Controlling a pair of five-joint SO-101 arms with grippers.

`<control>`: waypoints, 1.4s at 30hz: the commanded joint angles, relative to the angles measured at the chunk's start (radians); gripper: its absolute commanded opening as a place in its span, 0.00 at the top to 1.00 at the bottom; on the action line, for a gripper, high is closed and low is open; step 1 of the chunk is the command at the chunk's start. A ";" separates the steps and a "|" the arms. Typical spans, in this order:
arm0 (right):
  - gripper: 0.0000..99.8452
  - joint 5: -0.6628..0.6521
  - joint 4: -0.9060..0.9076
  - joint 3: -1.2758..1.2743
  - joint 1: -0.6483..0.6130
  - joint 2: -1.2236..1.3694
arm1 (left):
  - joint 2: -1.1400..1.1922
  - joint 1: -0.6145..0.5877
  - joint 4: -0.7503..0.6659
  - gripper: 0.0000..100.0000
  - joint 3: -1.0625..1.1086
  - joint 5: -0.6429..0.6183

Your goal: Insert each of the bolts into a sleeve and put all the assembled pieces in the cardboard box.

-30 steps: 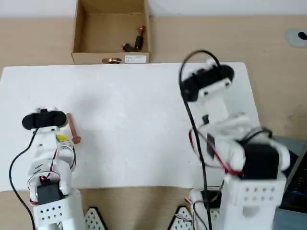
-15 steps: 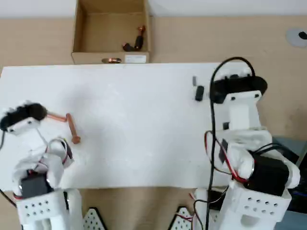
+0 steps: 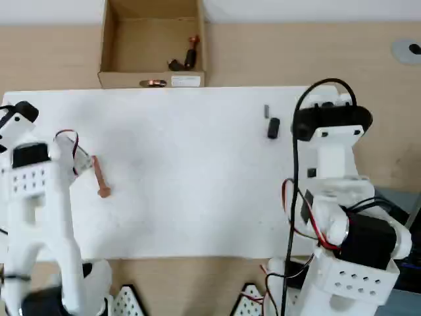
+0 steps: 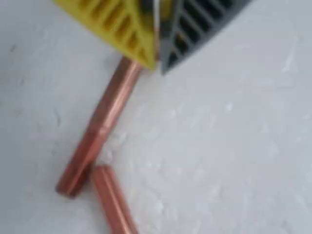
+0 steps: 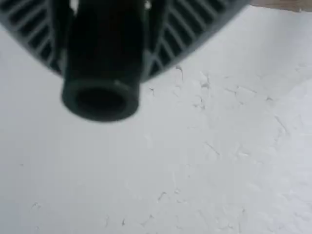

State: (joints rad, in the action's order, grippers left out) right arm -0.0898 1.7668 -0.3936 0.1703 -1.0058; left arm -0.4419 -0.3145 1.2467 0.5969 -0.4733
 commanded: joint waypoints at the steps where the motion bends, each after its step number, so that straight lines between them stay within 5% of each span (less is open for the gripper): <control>1: 0.99 0.009 0.008 0.002 0.010 -0.016 | 0.090 -0.009 0.008 0.99 -0.124 -0.071; 19: 0.99 -0.026 0.002 -0.001 0.004 -0.008 | 0.493 -0.215 0.006 0.97 -0.425 -0.124; 24: 0.99 -0.026 0.002 -0.001 0.004 -0.008 | 0.532 -0.209 0.006 0.85 -0.470 -0.124; 42: 0.99 -0.026 0.000 -0.001 0.002 -0.008 | 0.748 -0.169 -0.002 0.88 -0.623 -0.124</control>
State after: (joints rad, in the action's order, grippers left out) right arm -0.1082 1.7668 -0.3936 0.1703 -1.0058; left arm 0.3038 -0.5079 1.2451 0.0399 -0.5915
